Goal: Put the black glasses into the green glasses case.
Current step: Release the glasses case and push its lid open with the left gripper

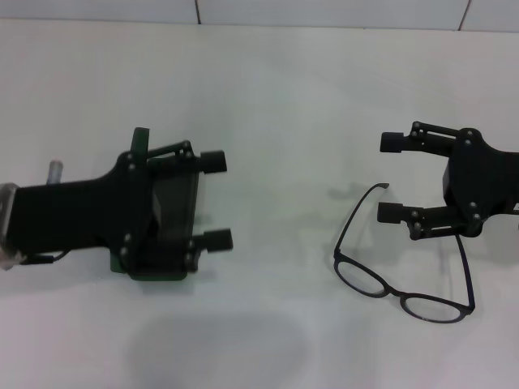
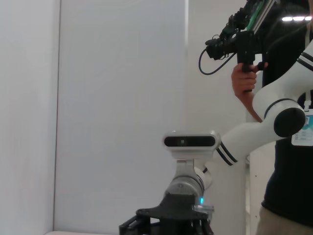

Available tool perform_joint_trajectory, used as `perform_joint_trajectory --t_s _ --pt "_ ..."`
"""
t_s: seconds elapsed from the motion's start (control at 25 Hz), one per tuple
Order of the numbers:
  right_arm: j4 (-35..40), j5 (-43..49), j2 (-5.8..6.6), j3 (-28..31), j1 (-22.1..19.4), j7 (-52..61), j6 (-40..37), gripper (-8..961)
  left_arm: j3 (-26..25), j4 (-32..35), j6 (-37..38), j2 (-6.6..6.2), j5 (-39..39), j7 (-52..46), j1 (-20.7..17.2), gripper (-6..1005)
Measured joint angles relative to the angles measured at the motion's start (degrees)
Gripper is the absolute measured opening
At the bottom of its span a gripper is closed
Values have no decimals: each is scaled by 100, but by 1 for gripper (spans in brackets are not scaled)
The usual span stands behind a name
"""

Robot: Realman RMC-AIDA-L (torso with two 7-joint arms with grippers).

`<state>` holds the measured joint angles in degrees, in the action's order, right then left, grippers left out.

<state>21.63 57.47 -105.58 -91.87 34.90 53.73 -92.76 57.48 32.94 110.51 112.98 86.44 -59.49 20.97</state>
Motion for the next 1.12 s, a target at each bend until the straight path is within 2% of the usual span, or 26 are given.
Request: perform_joint_trajectory --t_s 0.12,0.24,0.36,0.48,0.68,0.8,0.84,0.92,1.12 --pt "0 0 4 4 -15 -2 -12 884 -323 32 -241 -14 18 -689 116 873" --pt "-9 0 0 4 -17 -3 16 884 -560 409 -886 -90 252 -2094 229 873" --pt "-20 45 0 4 -26 -3 27 884 -652 1269 -1568 -117 800 -3580 228 872" --pt "-18 75 12 2 -28 -3 29 884 -790 2142 -1964 -65 1565 -4726 189 872" --pt "-11 110 30 4 -25 -3 30 885 -1016 3249 -2185 197 3052 -6216 161 872" --pt "-5 136 30 9 -29 -3 30 885 -1018 3728 -2193 437 3847 -6730 137 872" --pt "-4 142 30 10 -25 -3 30 885 -1018 3728 -2193 437 3847 -6730 137 872" --pt "-4 164 30 11 -3 -3 30 885 -859 4139 -2187 659 4412 -6979 81 872" --pt "46 247 29 11 41 -3 48 885 -505 4155 -2198 662 4535 -7168 65 872"
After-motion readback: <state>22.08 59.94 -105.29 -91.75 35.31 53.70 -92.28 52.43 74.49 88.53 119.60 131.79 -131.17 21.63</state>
